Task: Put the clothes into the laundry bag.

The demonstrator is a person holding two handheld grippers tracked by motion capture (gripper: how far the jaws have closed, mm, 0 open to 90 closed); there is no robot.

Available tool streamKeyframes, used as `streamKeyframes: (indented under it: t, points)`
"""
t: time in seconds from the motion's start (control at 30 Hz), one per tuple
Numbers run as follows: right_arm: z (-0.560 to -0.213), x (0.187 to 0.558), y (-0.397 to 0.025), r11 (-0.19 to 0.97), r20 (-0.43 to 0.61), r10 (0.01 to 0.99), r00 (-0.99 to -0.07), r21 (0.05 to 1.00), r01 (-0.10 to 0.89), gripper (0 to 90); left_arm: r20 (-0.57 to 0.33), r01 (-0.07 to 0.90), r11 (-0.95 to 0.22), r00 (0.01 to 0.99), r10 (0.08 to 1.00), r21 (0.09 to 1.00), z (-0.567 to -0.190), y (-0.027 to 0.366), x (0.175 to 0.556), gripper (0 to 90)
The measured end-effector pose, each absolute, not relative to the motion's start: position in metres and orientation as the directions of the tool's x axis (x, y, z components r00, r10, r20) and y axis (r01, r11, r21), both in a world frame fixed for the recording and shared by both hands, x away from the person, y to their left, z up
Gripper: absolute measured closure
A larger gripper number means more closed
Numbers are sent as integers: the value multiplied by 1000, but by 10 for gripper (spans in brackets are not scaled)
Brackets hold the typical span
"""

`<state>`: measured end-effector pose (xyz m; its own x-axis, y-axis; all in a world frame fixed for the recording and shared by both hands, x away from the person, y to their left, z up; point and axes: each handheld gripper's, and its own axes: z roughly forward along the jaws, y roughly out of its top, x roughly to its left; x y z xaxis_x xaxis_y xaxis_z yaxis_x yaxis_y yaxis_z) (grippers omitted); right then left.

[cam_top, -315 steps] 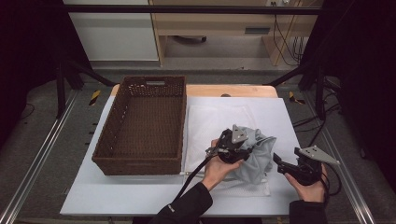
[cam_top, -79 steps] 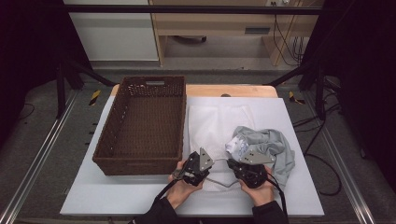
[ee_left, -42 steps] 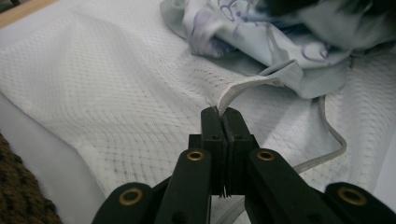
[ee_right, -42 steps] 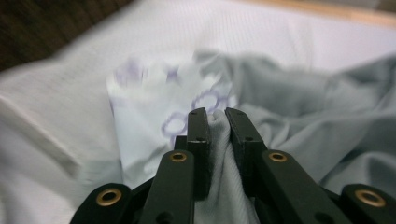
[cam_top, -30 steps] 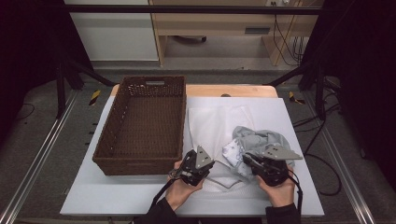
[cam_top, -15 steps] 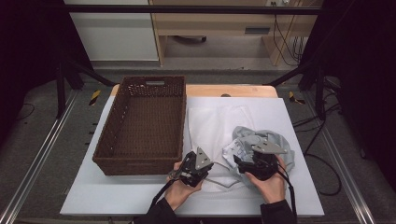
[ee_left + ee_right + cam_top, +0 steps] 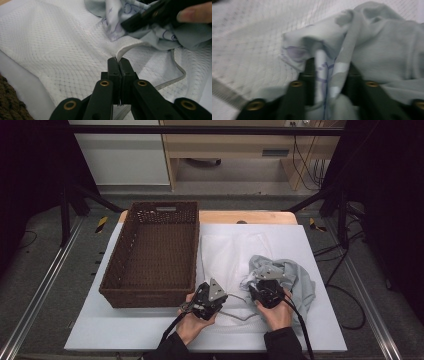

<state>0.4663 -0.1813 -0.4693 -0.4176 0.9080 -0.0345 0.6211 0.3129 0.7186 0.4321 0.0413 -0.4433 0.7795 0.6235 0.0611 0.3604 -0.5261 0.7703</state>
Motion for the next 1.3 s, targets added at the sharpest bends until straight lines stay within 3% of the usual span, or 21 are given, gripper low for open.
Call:
streamKeyframes:
  t: [0.07,0.23,0.47,0.7,0.9,1.1,1.3]
  points:
    - [-460,460,-186,291,-20,908,-418,749,596,814,59,361,-524,780,624,772,-443,42,432,888]
    - [-433,439,-200,246,17,877,-481,844,477,822,40,372,-506,774,632,778,-440,40,434,888]
    - [-408,395,-200,261,48,747,-663,896,359,817,37,376,-491,764,644,786,-436,41,434,888]
    - [-438,392,-163,362,53,664,-746,850,383,811,-21,371,-422,771,637,827,-418,44,434,889]
    - [-467,420,-135,420,22,718,-696,784,458,785,-25,364,-422,781,624,830,-417,44,433,890]
    - [-485,433,-128,441,-39,758,-651,766,468,682,2,364,-462,784,620,809,-426,43,431,888]
    - [-471,421,-139,380,72,711,-700,798,468,396,6,369,-463,776,630,806,-430,49,432,886]
